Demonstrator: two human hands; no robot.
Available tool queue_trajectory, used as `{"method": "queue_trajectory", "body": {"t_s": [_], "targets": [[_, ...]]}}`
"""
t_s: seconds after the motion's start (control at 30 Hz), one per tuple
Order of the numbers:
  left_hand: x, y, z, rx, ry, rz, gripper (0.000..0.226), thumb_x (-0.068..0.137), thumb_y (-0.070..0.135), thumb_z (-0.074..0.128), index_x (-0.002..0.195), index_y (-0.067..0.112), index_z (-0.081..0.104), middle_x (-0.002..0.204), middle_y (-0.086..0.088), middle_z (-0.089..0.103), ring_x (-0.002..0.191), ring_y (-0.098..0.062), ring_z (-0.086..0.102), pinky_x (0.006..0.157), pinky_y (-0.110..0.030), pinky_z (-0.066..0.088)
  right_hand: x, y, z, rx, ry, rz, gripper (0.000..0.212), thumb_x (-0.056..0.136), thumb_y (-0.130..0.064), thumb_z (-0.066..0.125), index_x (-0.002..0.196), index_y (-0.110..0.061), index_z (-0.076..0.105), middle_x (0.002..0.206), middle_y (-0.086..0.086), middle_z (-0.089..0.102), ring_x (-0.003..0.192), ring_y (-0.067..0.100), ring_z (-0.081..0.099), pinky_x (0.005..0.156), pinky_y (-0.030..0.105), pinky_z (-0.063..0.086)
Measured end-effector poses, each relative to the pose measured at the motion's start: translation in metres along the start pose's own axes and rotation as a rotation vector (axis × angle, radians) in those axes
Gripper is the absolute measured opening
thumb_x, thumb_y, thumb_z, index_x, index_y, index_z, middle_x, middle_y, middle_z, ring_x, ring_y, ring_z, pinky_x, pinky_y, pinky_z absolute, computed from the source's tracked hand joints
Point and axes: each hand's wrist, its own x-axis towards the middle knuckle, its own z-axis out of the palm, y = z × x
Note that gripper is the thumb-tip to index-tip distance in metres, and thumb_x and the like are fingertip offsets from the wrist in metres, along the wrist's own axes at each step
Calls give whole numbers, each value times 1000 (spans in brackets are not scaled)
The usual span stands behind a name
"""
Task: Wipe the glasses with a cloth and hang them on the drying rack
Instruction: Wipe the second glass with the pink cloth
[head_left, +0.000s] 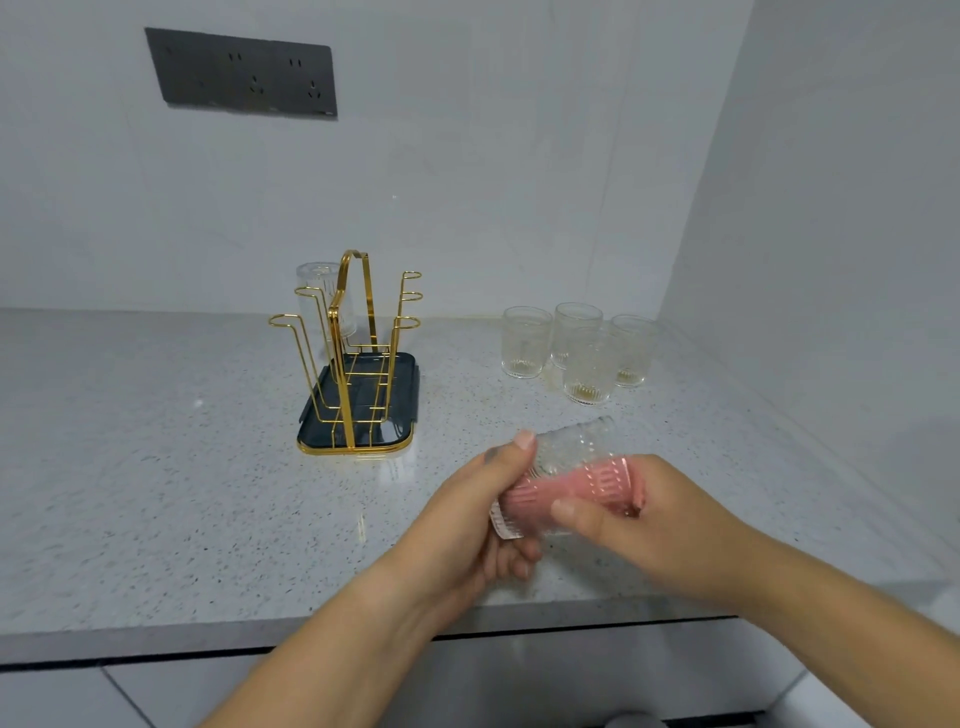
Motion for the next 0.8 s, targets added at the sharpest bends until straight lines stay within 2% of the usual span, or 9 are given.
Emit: {"method": "queue_trajectory", "body": {"t_s": [0.13, 0.27, 0.37, 0.43, 0.5, 0.6, 0.67, 0.73, 0.8], "targets": [[-5, 8, 0, -83, -114, -312, 61, 87, 68, 58, 69, 13, 77, 59, -5, 64, 33, -9, 49, 31, -15, 37, -4, 2, -2, -437, -129, -91, 19, 98, -25, 67, 115, -28, 77, 108, -12, 78, 104, 6, 71, 98, 25, 53], [-3, 2, -5, 94, -210, -287, 86, 86, 85, 43, 100, 9, 80, 83, -15, 73, 58, -21, 69, 52, -27, 59, -7, 6, -5, -121, -47, -19, 22, 98, -30, 67, 105, -13, 79, 99, 8, 79, 95, 23, 76, 90, 35, 59], [0, -4, -1, 107, -143, -87, 74, 85, 70, 63, 123, 7, 68, 96, -15, 71, 74, -26, 69, 72, -41, 62, -5, 14, -7, -3, 15, 26, 28, 100, -32, 62, 102, -10, 79, 98, 13, 79, 95, 28, 75, 86, 29, 58], [4, -9, -1, 118, -36, 25, 68, 81, 56, 73, 124, 6, 60, 92, -11, 72, 69, -24, 68, 68, -41, 61, -3, 15, -5, 100, 17, 87, 24, 99, -28, 60, 106, -17, 80, 103, 1, 81, 100, 16, 76, 85, 19, 55], [5, -10, -1, 84, -16, 8, 66, 82, 55, 75, 119, 2, 62, 83, -12, 71, 58, -23, 66, 57, -35, 60, -5, 9, -2, 84, 5, 84, 22, 98, -30, 61, 108, -23, 79, 105, -3, 81, 102, 13, 75, 88, 22, 56], [2, -3, -2, -38, -68, -178, 52, 84, 59, 69, 90, 9, 80, 68, -11, 66, 42, -17, 59, 40, -23, 51, -9, 3, 2, -307, -71, -42, 18, 98, -32, 67, 114, -29, 76, 107, -8, 78, 104, 13, 72, 95, 31, 56], [1, -2, -4, -96, -105, -266, 53, 84, 62, 66, 82, 12, 82, 67, -9, 68, 39, -16, 59, 37, -21, 47, -9, 1, 1, -511, -96, -92, 17, 97, -39, 67, 111, -35, 74, 103, -16, 74, 102, 5, 67, 95, 27, 53], [2, -4, -6, -119, -117, -310, 58, 87, 64, 63, 83, 9, 82, 68, -11, 71, 38, -17, 61, 36, -21, 48, -10, -4, 2, -343, -89, -61, 13, 99, -32, 66, 96, -35, 78, 87, -19, 74, 86, 2, 69, 83, 17, 52], [1, -5, -6, -168, -102, -303, 55, 87, 59, 65, 90, 7, 83, 76, -17, 73, 41, -19, 64, 37, -22, 52, -8, -7, 4, -128, -90, 1, 38, 102, -21, 59, 72, -37, 77, 66, -21, 70, 66, -3, 66, 69, 10, 48]]}}
